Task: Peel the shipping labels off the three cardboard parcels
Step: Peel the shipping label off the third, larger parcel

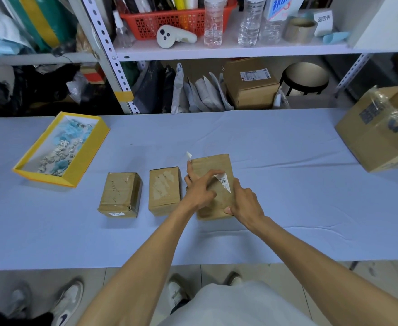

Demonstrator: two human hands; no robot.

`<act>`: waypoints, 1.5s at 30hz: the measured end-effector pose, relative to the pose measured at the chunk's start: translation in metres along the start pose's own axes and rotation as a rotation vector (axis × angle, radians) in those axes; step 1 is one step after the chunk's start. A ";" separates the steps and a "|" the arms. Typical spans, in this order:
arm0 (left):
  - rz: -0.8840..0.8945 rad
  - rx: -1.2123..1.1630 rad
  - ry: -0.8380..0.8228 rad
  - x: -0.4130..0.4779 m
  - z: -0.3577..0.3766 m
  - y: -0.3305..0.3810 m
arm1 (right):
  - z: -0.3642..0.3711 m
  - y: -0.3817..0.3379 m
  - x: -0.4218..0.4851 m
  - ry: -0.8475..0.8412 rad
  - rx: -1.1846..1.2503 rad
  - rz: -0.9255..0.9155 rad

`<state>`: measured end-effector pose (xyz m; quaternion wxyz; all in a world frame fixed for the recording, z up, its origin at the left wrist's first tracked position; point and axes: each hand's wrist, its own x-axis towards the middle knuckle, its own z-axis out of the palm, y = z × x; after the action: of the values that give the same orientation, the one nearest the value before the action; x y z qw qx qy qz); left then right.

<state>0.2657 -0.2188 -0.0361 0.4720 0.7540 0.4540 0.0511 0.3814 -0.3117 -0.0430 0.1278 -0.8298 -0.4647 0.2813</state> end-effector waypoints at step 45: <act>0.044 -0.188 0.207 0.019 0.003 -0.009 | 0.002 0.002 -0.004 -0.002 -0.012 -0.014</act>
<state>0.2729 -0.2052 -0.0511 0.4901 0.7069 0.4766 0.1813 0.3796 -0.3167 -0.0444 0.1243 -0.8269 -0.4725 0.2784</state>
